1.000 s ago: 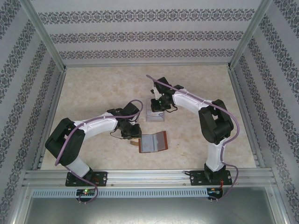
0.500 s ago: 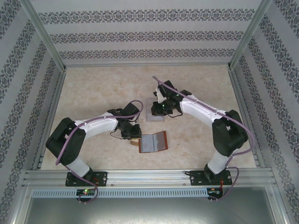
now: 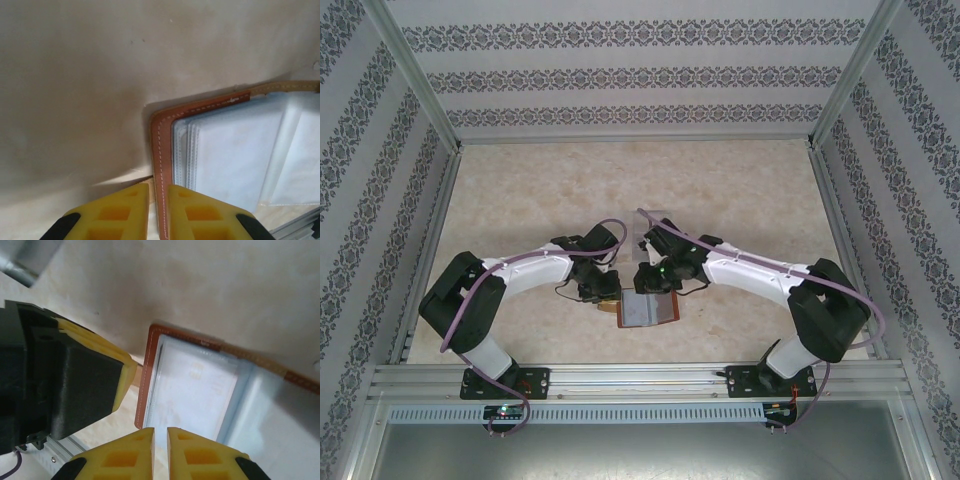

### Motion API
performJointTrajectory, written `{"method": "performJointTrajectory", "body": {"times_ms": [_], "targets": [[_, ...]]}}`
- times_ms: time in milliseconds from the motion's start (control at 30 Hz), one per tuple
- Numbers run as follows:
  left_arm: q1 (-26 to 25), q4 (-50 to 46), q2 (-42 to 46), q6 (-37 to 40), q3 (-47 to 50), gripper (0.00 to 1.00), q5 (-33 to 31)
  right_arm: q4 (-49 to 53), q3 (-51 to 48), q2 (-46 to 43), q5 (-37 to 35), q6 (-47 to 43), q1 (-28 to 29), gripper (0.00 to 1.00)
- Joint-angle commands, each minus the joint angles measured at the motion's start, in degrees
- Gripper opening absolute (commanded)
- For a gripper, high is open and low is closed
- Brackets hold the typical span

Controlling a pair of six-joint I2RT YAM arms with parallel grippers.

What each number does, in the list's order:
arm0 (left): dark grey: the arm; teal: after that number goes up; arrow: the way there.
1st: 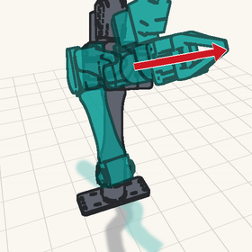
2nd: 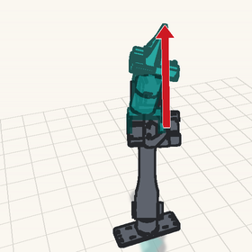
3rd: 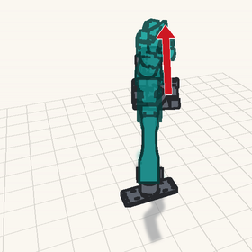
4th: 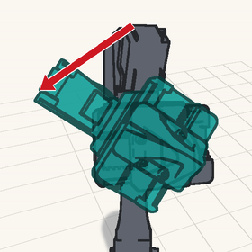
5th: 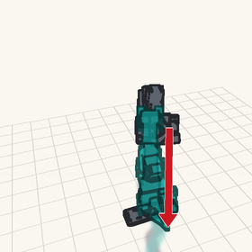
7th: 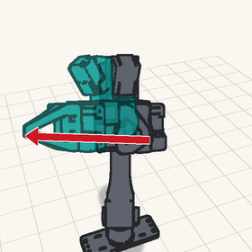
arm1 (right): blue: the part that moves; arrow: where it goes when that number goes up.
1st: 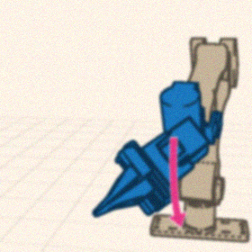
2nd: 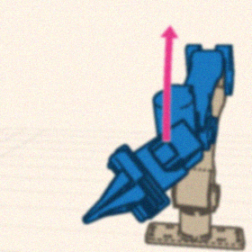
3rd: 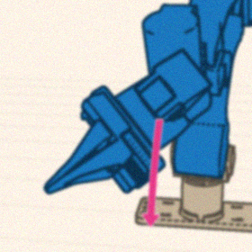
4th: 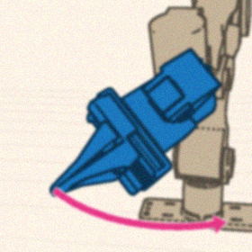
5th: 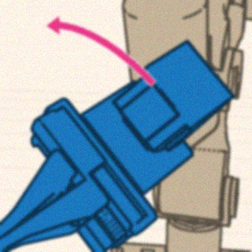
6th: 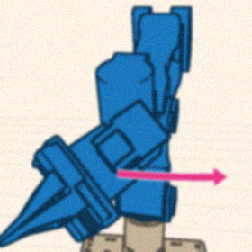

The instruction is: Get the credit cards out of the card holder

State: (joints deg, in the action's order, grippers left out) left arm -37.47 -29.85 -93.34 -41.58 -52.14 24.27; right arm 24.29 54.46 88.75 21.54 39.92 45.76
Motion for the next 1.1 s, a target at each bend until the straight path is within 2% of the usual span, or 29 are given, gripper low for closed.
{"method": "performJointTrajectory", "body": {"times_ms": [0,267,433,733,867,1067], "targets": [[-1.49,-1.92,0.17,1.60,-1.13,0.19,1.23,-3.08,-2.21,-1.23,-0.94,4.99,1.95,0.16],[-2.96,-1.27,0.00,1.21,-0.48,0.18,0.87,-5.29,-3.35,0.31,-1.08,7.43,3.85,0.16],[-2.96,-3.21,-1.05,2.28,0.65,0.17,-2.65,-5.58,-2.30,2.49,-0.80,7.64,4.80,0.16],[-2.81,0.63,-2.07,1.71,2.85,0.17,-1.96,-5.95,-0.85,6.61,-0.90,8.13,5.83,0.17],[-2.61,1.36,-1.98,1.52,3.45,0.17,-1.64,-4.03,-0.50,7.29,-2.79,7.57,5.97,0.21],[-2.43,1.90,-1.67,1.51,4.32,0.16,-1.25,0.56,0.30,7.54,-6.24,5.90,6.01,0.33]]}}
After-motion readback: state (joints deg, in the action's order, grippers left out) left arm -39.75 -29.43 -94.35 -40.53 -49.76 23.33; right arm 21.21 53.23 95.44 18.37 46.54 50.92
